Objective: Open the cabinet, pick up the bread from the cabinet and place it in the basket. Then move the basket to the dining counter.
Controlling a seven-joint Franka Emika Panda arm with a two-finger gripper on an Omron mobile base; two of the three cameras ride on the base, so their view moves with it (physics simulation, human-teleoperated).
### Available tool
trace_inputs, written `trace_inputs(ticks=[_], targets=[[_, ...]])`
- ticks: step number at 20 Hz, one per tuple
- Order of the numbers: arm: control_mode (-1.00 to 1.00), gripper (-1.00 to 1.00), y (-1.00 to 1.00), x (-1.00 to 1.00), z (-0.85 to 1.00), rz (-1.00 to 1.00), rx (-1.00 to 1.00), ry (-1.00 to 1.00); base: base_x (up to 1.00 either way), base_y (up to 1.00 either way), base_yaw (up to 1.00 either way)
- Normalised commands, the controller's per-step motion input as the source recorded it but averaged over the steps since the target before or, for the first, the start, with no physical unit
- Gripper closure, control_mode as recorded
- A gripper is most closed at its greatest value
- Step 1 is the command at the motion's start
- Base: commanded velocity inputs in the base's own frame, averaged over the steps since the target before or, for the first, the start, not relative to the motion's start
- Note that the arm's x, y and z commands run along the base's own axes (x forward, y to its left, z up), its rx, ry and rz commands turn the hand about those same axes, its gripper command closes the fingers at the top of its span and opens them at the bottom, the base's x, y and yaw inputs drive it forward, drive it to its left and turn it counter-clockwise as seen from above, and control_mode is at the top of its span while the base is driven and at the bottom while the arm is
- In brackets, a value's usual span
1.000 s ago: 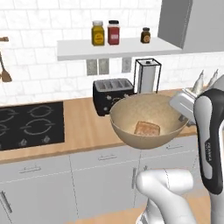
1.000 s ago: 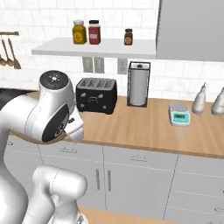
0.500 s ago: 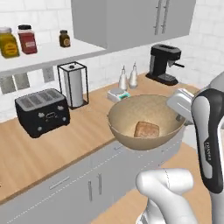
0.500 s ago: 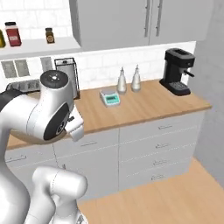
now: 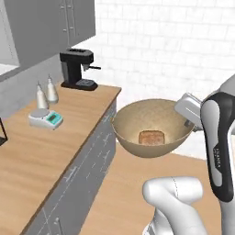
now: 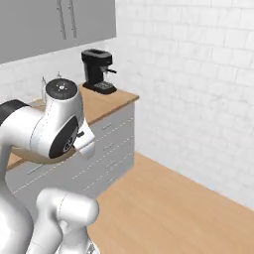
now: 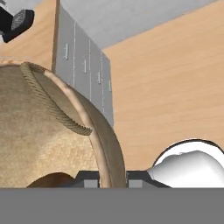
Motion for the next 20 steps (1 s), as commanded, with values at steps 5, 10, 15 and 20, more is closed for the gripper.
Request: trace_inputs(ticks=[5,10,15,20], targets=[[1.00,1.00,0.00,0.00,0.00,0.00,0.00,0.00,-0.40,-0.01,-0.83],[1.00,1.00,0.00,0.00,0.00,0.00,0.00,0.00,-0.17,-0.07,-0.83],[1.00,1.00,0.00,0.00,0.00,0.00,0.00,0.00,-0.02,-0.17,-0.85],[1.00,1.00,0.00,0.00,0.00,0.00,0.00,0.00,-0.11,-0.06,-0.87]])
